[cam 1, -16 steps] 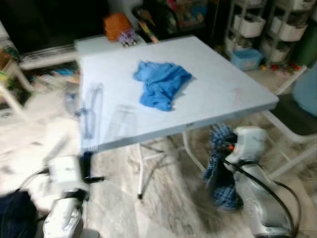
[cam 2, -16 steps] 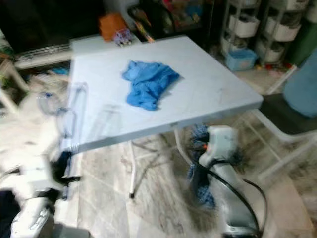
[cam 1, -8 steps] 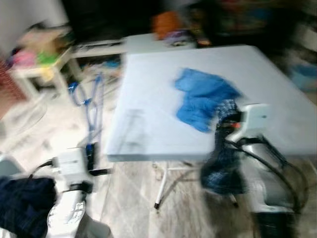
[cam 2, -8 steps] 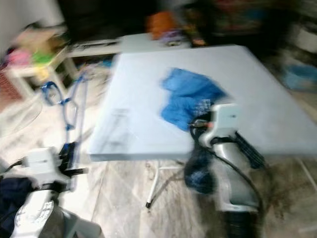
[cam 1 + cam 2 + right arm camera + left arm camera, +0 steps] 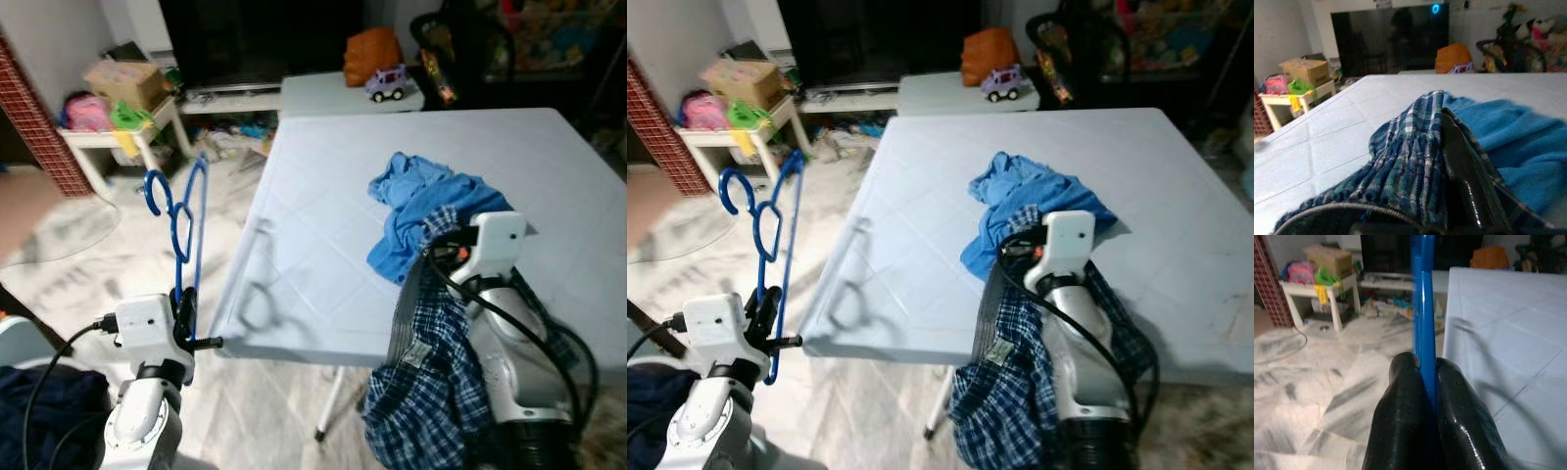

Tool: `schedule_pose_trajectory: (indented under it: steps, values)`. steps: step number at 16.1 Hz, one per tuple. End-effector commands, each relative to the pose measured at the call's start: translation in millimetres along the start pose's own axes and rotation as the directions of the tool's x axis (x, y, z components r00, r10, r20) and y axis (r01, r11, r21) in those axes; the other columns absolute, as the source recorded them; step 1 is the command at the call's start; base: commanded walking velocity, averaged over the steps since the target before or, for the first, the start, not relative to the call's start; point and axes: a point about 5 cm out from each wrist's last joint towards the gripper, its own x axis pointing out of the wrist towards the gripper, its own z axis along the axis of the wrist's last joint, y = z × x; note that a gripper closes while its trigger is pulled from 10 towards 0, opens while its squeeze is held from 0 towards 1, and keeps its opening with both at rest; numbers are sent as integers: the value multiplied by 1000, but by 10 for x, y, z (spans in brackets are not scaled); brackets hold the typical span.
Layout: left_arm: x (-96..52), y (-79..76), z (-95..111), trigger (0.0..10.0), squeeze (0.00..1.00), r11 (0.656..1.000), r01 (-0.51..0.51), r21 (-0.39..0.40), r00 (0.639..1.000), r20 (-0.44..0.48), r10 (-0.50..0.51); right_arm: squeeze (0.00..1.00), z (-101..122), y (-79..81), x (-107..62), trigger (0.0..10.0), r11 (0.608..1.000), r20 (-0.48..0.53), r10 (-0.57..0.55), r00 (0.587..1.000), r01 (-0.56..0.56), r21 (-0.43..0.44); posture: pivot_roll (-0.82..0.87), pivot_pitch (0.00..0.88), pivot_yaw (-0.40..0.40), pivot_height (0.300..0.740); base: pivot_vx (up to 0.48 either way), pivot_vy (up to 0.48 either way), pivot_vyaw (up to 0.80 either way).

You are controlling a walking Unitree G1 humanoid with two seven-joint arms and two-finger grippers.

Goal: Hang hanger

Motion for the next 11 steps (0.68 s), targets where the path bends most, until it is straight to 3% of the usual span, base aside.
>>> schedule_pose_trajectory:
  steps: [1, 4, 7, 9, 11]
  values:
    - [-8, 28, 29, 10000, 0, 1000, -7, 18, 1000, 4, 7, 0, 85, 35, 46, 10000, 1000, 29, 8, 1000, -8, -2, -7, 0, 58, 740, 0, 0, 0]
    - [3, -70, 60, 10000, 0, 998, 53, 44, 998, 13, -54, 0, 245, 102, 285, 10000, 998, 61, 62, 996, -62, -7, -2, 0, 49, 740, 0, 0, 0]
    - [15, -118, 97, 10000, 0, 996, 77, 52, 996, 31, -79, 0, 533, 299, 804, 10000, 984, 90, 141, 986, -149, 98, 11, 0, 30, 740, 0, 0, 0]
    - [24, -35, 112, 10000, 0, 997, 45, 62, 998, 40, -47, 0, 856, 454, 1074, 10000, 974, 123, 197, 973, -208, 84, 24, 0, 19, 740, 0, 0, 0]
    - [34, 1, 124, 10000, 0, 998, 25, 55, 999, 43, -27, 0, 1256, 467, 1233, 10000, 978, 188, 190, 964, -202, 48, 37, 0, 14, 740, 0, 0, 0]
